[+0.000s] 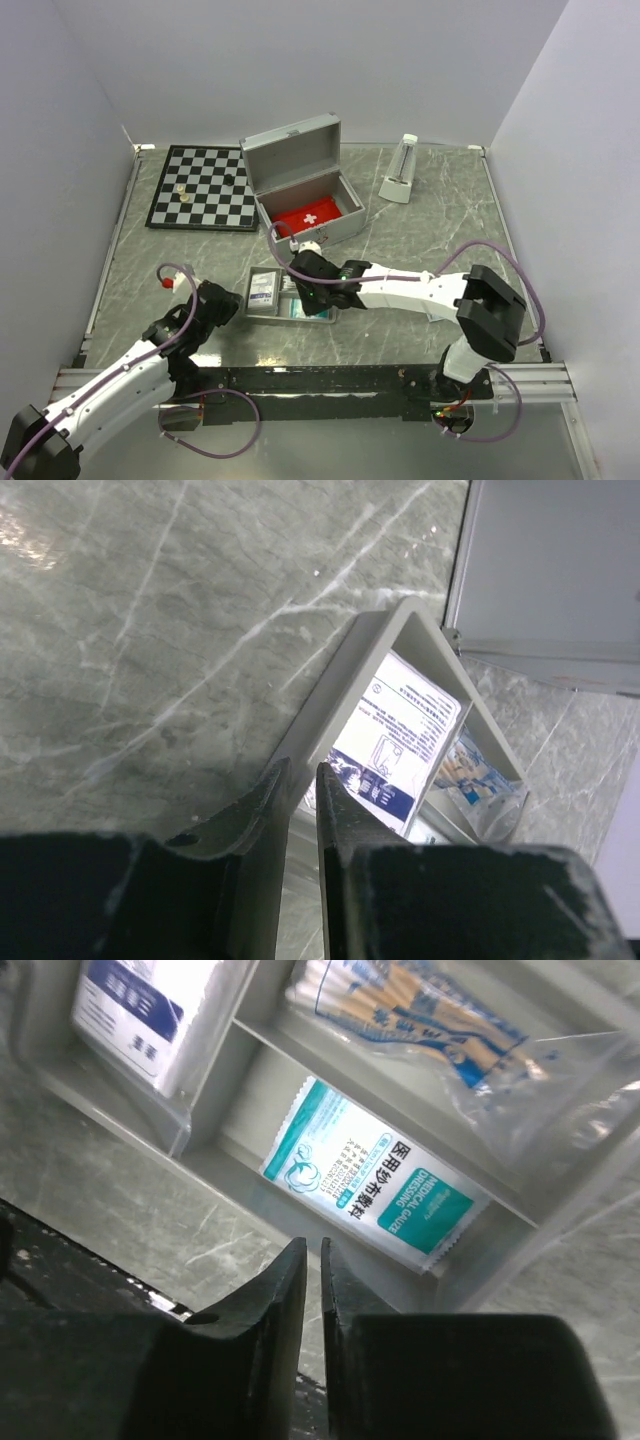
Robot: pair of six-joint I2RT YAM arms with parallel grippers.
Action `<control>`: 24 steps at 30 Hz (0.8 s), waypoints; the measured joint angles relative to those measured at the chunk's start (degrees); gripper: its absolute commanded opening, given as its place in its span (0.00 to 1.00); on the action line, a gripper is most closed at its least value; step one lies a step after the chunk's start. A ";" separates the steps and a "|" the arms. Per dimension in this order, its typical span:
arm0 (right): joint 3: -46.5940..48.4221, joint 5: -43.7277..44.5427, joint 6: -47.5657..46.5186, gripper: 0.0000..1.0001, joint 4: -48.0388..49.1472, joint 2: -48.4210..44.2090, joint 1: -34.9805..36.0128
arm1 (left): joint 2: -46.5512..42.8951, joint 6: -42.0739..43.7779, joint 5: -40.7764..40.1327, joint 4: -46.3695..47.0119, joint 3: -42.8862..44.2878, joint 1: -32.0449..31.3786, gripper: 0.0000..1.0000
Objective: Organize the medicine kit
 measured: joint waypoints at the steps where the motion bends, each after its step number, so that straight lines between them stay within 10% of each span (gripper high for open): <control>1: 0.02 -0.63 -0.20 0.17 0.17 0.61 0.02 | 0.00 0.52 0.39 0.26 0.04 0.00 0.21; 14: -0.09 -3.67 -1.40 0.15 1.95 9.38 -0.98 | 0.98 12.46 12.31 12.22 1.73 0.00 0.20; 24: -1.22 -3.61 -0.96 0.15 3.80 8.87 -1.11 | 21.92 17.88 19.61 21.18 6.67 0.00 0.01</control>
